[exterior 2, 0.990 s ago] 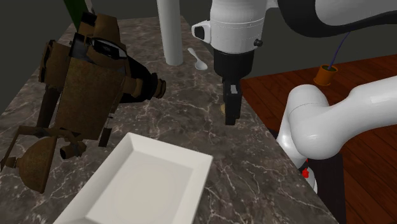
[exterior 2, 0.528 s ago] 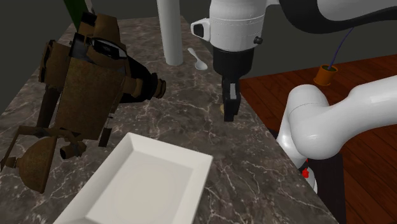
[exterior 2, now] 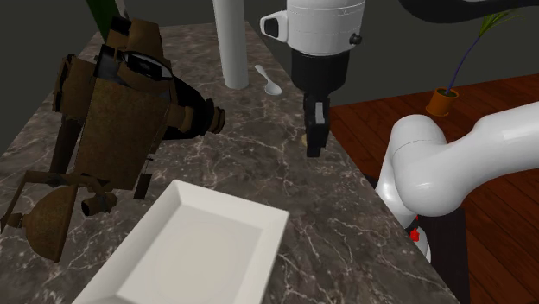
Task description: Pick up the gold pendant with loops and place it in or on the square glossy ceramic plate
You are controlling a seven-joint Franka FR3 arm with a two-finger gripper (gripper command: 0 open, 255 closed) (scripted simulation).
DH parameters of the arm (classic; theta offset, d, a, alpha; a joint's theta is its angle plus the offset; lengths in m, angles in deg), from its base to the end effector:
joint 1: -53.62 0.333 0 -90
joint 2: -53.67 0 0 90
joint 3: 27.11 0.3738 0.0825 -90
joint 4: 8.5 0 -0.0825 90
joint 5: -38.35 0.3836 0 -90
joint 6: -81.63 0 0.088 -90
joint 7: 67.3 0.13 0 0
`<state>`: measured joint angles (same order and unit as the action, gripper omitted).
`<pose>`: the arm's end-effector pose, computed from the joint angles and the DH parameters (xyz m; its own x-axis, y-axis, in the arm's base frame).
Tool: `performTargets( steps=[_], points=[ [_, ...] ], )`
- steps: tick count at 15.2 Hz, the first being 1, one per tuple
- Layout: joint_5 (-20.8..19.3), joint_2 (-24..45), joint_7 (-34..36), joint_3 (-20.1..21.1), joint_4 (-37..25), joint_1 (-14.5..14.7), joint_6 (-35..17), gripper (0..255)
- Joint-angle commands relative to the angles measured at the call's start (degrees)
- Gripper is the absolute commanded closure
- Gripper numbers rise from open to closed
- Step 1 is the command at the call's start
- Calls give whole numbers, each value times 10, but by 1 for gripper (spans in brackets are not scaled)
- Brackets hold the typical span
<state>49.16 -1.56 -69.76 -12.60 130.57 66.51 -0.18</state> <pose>0.1565 0.1485 0.5923 0.9074 0.4170 -0.0534 0.4183 -0.9081 0.0171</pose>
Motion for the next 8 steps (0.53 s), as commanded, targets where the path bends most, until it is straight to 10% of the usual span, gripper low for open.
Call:
performTargets(
  steps=[1,8],
  points=[
    [-3,7,0,-2,-18,-2,12,255],
    [-10,30,2,-9,-85,-6,55,255]
  ],
)
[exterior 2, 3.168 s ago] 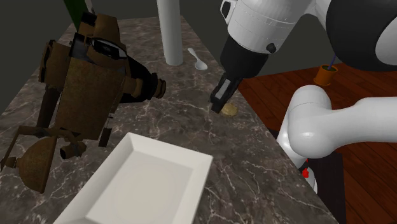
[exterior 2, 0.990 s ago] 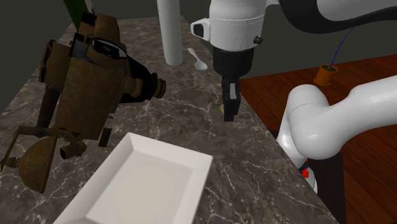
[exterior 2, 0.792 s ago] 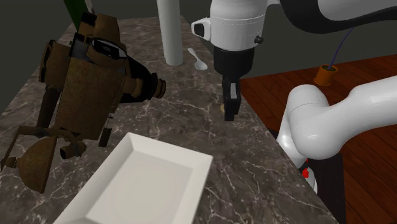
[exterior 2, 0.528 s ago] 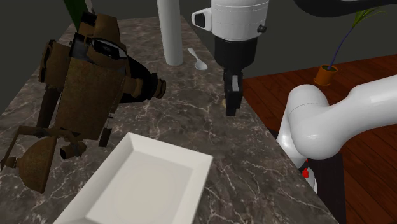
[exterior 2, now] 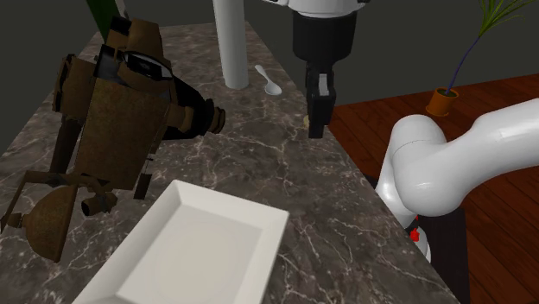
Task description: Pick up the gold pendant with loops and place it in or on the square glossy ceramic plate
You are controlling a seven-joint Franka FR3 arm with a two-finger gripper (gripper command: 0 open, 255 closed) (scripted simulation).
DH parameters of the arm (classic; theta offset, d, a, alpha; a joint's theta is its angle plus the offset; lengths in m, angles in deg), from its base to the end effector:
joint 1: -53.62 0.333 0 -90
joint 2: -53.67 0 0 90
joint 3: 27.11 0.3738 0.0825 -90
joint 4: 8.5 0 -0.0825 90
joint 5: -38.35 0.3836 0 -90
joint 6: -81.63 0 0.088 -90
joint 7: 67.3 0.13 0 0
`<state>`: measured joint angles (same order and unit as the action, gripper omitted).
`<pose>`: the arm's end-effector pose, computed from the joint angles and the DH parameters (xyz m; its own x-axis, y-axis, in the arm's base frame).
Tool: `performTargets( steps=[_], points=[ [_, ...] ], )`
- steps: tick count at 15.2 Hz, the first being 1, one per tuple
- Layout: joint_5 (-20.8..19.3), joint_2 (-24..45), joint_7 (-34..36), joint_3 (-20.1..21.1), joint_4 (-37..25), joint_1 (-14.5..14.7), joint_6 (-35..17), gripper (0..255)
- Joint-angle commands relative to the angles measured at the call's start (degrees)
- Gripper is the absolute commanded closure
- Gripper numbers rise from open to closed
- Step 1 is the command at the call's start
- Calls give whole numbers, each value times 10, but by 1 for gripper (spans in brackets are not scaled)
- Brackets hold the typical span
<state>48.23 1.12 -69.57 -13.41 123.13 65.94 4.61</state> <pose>0.1590 0.1495 0.6354 0.9072 0.4172 -0.0538 0.4185 -0.9080 0.0172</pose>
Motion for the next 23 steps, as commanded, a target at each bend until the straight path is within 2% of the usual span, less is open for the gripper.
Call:
performTargets(
  steps=[1,5,10,15,19,23],
  points=[
    [-2,7,1,-2,-21,-1,14,255],
    [-5,20,2,-5,-55,-3,35,255],
    [31,91,61,62,-108,-8,8,255],
    [49,173,124,131,-177,-20,-17,255],
    [47,249,180,191,-245,-33,-34,255],
    [22,340,246,261,-325,-46,-46,255]
  ],
)
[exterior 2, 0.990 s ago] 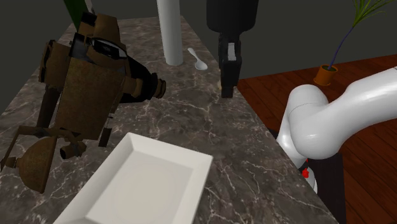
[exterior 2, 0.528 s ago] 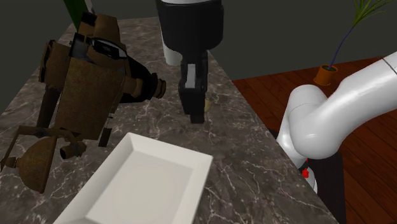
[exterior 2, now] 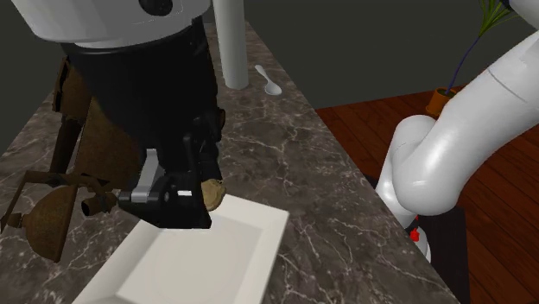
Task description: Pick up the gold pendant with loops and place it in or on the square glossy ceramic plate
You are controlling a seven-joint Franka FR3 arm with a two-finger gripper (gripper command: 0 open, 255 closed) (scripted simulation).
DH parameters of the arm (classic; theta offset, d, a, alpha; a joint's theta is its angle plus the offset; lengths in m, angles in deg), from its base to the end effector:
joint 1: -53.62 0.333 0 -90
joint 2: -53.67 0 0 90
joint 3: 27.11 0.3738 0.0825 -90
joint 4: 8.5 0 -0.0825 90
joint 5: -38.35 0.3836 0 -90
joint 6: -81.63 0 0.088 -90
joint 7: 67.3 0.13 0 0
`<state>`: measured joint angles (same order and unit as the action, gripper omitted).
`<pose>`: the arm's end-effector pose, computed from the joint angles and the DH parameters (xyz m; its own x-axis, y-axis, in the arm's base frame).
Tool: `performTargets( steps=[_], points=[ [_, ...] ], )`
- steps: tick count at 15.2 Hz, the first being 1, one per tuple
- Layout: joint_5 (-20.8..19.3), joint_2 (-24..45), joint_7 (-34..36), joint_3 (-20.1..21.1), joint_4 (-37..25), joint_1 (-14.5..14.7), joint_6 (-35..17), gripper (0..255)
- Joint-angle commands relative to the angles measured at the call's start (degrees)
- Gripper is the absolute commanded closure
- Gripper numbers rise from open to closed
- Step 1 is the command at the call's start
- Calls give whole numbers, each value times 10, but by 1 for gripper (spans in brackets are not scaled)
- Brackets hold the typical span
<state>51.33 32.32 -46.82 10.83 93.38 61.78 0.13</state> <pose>0.2249 0.3761 0.6842 0.9063 0.4189 -0.0552 0.4205 -0.9070 0.0208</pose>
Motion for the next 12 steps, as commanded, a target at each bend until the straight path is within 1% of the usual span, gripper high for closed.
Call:
performTargets(
  steps=[1,12],
  points=[
    [-27,67,47,47,-60,-9,-4,255],
    [-10,39,31,43,48,0,-88,255]
  ],
)
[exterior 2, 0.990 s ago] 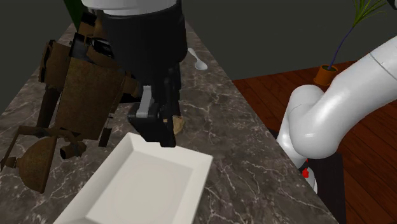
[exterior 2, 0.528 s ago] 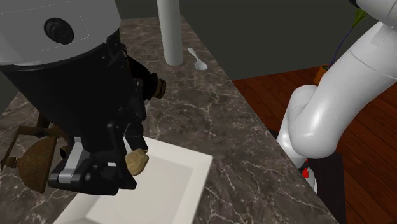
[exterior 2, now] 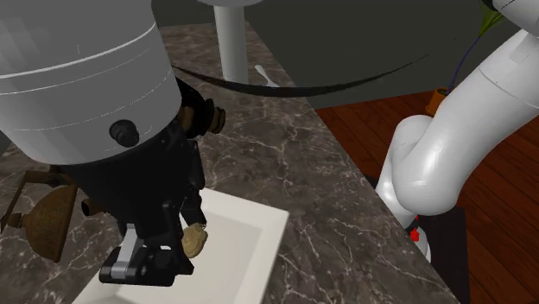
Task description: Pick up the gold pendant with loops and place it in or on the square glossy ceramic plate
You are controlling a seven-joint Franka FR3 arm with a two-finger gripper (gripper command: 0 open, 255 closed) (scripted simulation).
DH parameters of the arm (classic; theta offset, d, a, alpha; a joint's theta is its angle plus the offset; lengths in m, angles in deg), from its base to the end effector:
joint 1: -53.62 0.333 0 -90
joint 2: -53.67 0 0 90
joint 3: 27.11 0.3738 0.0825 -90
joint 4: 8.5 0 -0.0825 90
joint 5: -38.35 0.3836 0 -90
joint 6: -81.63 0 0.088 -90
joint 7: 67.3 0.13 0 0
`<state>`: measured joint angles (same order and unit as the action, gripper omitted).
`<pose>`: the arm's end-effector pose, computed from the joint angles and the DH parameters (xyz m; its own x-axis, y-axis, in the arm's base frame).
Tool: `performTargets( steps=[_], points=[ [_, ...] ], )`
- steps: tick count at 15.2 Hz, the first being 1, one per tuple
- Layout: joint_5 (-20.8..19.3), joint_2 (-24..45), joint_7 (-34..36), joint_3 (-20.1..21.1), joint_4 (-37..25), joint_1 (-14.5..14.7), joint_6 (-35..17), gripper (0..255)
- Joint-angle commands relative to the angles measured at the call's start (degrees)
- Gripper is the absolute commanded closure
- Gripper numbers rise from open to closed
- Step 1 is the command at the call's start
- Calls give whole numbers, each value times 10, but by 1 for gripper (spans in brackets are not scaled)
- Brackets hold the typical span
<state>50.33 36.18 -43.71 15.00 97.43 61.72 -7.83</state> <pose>0.2367 0.4078 0.6357 0.9073 0.4170 -0.0544 0.4184 -0.9081 0.0173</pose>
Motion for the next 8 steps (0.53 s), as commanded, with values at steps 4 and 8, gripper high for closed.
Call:
performTargets(
  steps=[4,8],
  points=[
    [4,-4,-3,2,34,2,-31,255],
    [4,-4,-3,2,34,2,-31,255]
  ],
)
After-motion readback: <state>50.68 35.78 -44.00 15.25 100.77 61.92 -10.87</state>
